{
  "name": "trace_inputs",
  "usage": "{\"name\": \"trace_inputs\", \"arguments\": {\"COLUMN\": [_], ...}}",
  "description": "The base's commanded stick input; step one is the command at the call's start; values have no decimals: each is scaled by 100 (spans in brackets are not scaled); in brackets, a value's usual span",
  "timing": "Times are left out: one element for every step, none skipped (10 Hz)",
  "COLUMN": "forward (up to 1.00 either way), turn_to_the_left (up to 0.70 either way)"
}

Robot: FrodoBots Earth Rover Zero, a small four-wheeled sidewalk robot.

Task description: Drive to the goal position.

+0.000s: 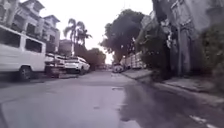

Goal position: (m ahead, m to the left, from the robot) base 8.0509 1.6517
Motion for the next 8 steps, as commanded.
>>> {"name": "trace_inputs", "arguments": {"forward": [70, 70, 70, 70, 70, 70, 70, 70], "turn_to_the_left": [0, 0, 0, 0, 0, 0, 0, 0]}}
